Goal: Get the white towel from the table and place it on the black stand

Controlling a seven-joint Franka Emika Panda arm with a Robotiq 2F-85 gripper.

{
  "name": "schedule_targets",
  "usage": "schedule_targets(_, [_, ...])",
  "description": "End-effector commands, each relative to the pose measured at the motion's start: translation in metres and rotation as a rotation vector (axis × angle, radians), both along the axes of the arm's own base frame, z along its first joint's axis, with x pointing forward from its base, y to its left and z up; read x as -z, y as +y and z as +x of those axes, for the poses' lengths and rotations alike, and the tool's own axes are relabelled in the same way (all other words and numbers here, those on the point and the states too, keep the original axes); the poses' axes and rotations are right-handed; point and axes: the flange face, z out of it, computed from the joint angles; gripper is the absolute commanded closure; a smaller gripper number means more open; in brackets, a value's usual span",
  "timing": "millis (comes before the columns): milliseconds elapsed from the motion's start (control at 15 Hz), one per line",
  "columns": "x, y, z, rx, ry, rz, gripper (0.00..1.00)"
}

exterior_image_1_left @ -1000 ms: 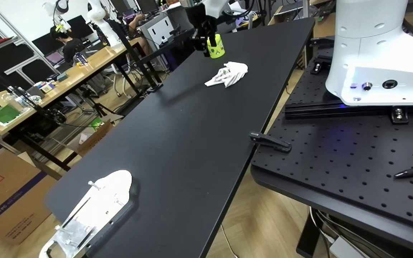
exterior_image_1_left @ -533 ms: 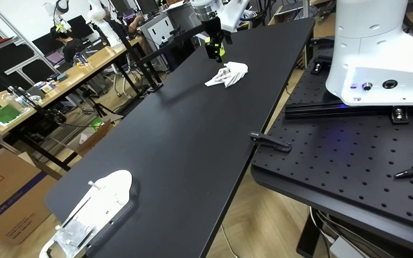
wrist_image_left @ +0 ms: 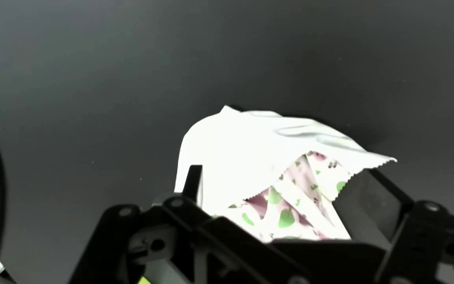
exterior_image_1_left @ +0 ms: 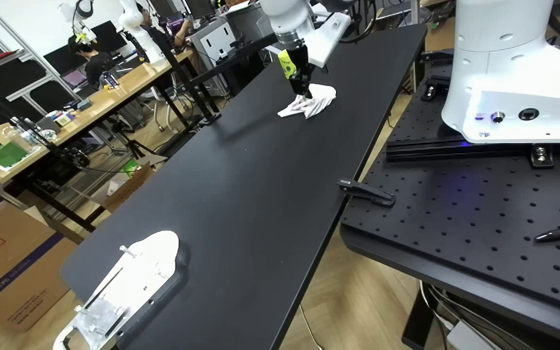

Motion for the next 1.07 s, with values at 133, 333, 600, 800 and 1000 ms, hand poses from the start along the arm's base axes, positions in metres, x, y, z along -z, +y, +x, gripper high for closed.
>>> schedule_targets(133, [0.053,-0.01,0.015,0.114,0.019,0.024,0.0])
schedule_targets(333, [0.075,-0.014,0.021,0.16,0.034,0.038,0.26])
schedule_targets(600, [0.087,-0.019,0.031,0.2,0.029,0.059,0.55])
schedule_targets(800, [0.082,-0.018,0.036,0.2,0.011,0.059,0.74])
schedule_targets(1000, [0.063,-0.011,0.04,0.167,-0.019,0.063,0.97])
